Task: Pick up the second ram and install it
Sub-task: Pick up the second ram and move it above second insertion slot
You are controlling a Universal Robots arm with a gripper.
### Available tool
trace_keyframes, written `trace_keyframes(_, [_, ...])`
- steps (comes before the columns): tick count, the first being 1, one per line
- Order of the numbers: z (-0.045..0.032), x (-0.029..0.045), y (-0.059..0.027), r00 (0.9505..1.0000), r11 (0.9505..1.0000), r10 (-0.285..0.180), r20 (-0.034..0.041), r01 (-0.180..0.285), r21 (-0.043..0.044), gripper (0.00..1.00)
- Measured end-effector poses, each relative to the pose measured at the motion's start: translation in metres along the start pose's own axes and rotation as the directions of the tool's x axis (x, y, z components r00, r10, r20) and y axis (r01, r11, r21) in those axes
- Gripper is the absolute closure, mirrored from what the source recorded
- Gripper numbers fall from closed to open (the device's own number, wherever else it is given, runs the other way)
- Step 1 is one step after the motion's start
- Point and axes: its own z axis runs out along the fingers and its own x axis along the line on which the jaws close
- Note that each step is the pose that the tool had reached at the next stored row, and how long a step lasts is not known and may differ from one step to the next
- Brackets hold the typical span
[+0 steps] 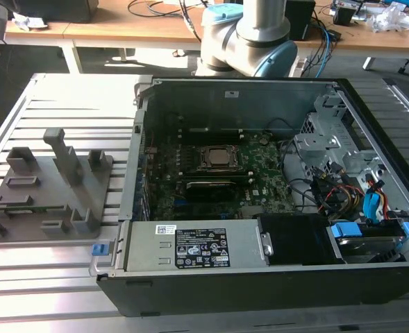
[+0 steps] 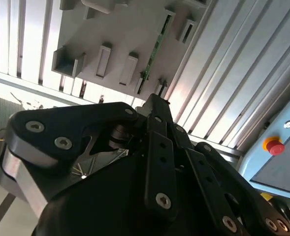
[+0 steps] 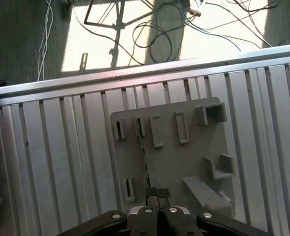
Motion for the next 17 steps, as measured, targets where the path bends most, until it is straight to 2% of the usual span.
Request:
trace_keyframes(3, [0.0, -0.0002, 0.0, 1.0, 1.0, 0.0, -0.0006, 0.0, 0.0001, 0.89])
trace_keyframes(4, [0.0, -0.0002, 0.0, 1.0, 1.0, 0.0, -0.0007, 0.0, 0.0001, 0.83])
trace_keyframes(9, [0.0, -0.0004, 0.0, 1.0, 1.0, 0.0, -0.0017, 0.0, 0.0002, 0.81])
trace_keyframes(10, [0.0, -0.0004, 0.0001, 1.0, 1.0, 0.0, -0.0019, 0.0, 0.0003, 0.69])
trace_keyframes(12, [0.0, -0.0005, 0.0001, 1.0, 1.0, 0.0, -0.0021, 0.0, 0.0003, 0.69])
trace_keyframes(13, [0.0, -0.0005, 0.0, 1.0, 1.0, 0.0, -0.0024, 0.0, 0.0004, 0.63])
trace_keyframes(16, [0.0012, -0.0006, 0.0, 1.0, 1.0, 0.0, -0.0029, 0.0, 0.0003, 0.63])
trace_keyframes(17, [0.0038, -0.0006, 0.0, 1.0, 1.0, 0.0, -0.0028, 0.0, 0.0004, 0.63])
